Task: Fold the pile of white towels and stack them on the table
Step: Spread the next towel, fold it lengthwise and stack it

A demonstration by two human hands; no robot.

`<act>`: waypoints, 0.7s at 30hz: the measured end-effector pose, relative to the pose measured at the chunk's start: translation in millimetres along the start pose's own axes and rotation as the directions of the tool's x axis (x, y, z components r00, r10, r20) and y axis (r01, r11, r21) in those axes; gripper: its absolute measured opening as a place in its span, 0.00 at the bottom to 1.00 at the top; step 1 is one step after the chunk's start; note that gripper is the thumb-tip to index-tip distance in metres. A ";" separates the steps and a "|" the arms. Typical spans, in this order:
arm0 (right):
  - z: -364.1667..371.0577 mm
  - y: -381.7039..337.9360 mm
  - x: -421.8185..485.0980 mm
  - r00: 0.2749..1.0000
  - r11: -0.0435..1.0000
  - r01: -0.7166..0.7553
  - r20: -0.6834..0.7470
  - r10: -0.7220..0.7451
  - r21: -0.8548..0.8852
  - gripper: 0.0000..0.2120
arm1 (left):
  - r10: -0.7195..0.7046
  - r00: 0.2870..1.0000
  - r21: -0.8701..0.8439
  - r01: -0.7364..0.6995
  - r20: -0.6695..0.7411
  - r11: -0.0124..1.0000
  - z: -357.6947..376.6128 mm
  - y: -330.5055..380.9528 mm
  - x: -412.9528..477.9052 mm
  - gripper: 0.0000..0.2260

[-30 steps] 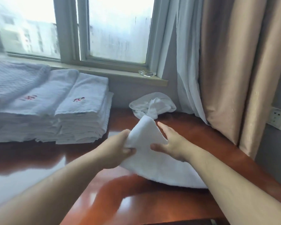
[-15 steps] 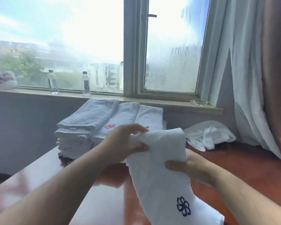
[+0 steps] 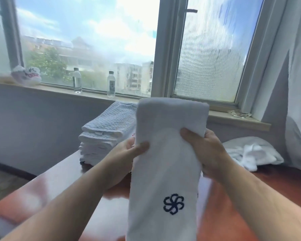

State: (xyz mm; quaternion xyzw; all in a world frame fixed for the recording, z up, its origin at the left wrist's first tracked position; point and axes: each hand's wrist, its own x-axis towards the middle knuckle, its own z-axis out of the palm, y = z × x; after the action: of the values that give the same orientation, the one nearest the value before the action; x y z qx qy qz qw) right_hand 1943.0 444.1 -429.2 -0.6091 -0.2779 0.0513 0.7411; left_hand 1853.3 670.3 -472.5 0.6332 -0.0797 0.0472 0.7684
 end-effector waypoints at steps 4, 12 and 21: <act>11.3 -7.5 41.6 0.993 0.995 0.057 -0.104 -0.049 0.076 0.04 | -0.150 0.986 -0.041 0.153 0.077 0.987 -15.6 -27.6 8.9 0.24; 6.8 -19.3 148.1 0.991 0.993 -0.005 -0.131 0.020 0.116 0.14 | -0.058 0.998 0.073 0.059 -0.014 0.996 -25.5 -29.3 44.9 0.15; 2.5 7.9 286.9 0.971 0.981 -0.196 -0.139 0.196 0.012 0.13 | 0.010 0.922 0.321 0.125 -0.387 0.939 -67.2 23.2 132.6 0.11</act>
State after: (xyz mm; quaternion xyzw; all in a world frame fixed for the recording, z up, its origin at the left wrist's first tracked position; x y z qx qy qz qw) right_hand 2185.0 567.3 -336.1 -0.6364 -0.1641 0.0813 0.7493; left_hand 1983.9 737.0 -438.3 0.7368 0.0999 0.1600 0.6493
